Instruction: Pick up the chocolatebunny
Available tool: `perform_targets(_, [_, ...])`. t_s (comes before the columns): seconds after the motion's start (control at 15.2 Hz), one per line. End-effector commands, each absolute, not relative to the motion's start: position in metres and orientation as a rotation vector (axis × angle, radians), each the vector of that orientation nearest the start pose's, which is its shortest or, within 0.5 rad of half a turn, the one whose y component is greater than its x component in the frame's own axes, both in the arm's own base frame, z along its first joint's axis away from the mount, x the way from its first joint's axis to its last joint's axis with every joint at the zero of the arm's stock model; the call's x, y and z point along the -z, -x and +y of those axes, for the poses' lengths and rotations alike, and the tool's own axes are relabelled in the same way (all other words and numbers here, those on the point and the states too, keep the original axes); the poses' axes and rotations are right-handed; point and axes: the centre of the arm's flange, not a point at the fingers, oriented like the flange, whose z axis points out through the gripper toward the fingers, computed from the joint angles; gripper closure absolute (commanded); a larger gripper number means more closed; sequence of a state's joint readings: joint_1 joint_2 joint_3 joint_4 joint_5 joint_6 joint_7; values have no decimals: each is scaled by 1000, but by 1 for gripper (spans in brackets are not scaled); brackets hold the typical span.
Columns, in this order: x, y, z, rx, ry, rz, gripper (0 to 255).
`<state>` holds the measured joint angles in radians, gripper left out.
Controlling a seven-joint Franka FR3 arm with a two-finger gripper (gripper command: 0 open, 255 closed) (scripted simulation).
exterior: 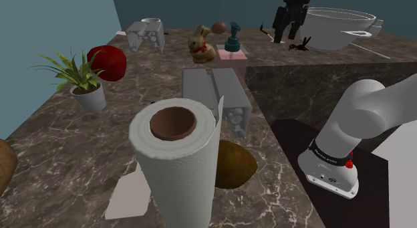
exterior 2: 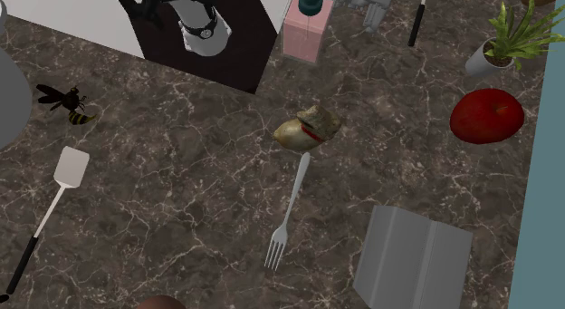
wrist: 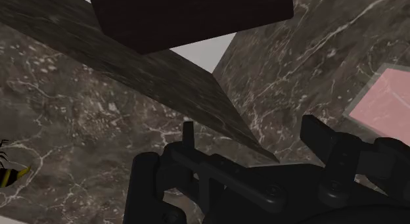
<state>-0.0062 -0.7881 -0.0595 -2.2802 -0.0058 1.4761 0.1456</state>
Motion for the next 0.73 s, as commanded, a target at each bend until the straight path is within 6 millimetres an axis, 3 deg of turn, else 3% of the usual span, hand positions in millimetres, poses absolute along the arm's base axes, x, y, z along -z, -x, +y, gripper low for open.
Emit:
perform_targets(0.0, [-618,-296,-27,-29,3091,301,0])
perform_targets(0.66, [-626,-396,20,90,2951,429,0])
